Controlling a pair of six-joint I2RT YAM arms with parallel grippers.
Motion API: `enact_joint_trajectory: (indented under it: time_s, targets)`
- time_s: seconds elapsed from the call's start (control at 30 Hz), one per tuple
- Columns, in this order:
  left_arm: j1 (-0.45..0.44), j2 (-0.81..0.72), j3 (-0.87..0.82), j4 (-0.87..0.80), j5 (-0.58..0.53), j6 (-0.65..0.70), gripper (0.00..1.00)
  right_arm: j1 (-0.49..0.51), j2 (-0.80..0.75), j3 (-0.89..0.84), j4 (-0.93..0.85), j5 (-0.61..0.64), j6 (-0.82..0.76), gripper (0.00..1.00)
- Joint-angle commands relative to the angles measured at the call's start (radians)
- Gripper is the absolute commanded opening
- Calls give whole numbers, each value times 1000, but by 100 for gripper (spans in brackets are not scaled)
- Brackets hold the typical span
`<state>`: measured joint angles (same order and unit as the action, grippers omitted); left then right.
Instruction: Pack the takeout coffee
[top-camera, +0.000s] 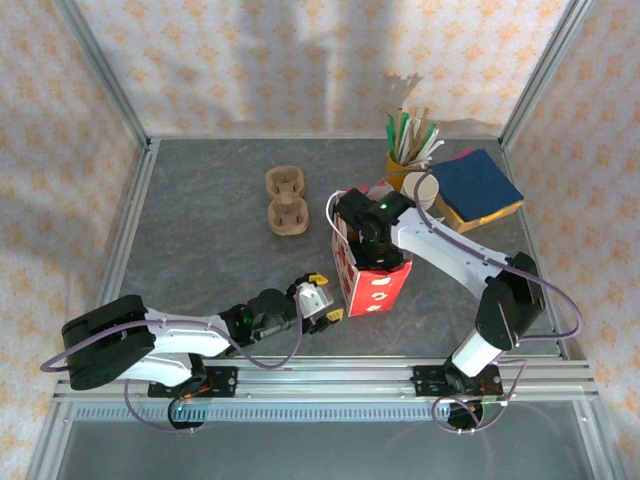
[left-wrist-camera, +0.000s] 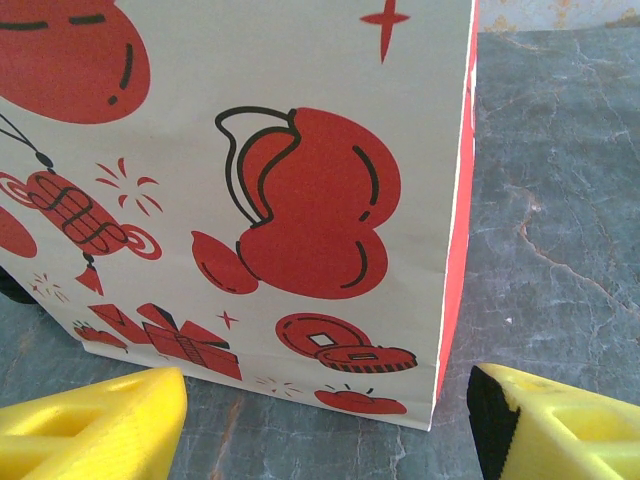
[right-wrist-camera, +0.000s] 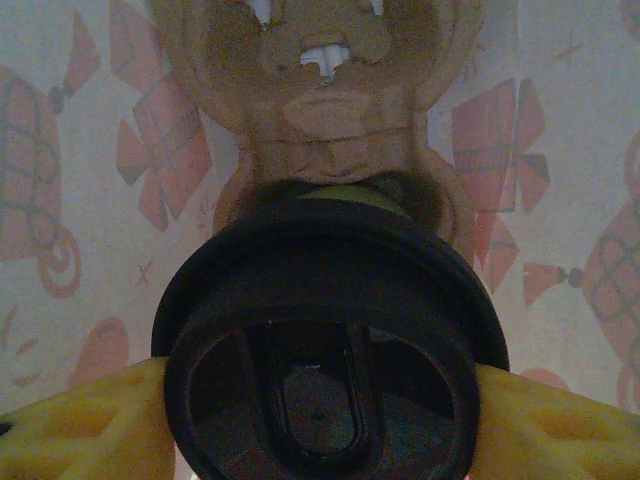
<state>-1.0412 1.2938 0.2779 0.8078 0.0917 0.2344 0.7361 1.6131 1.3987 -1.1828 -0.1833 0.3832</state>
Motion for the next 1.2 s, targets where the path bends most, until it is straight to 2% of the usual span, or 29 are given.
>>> enact_joint_trajectory:
  time_s: [0.0,0.7,1.17]
  targets:
    - [-9,8,7,1,-14,-9,78,-3,7,-21,2,15,-9,66]
    - [-10,-22,-5,-13,-21,-10,78,-3,41,-60,45,-2,-16,63]
    - [-10,-27,-9,-15,-23,-9,78,-3,39,-56,40,-1,-9,47]
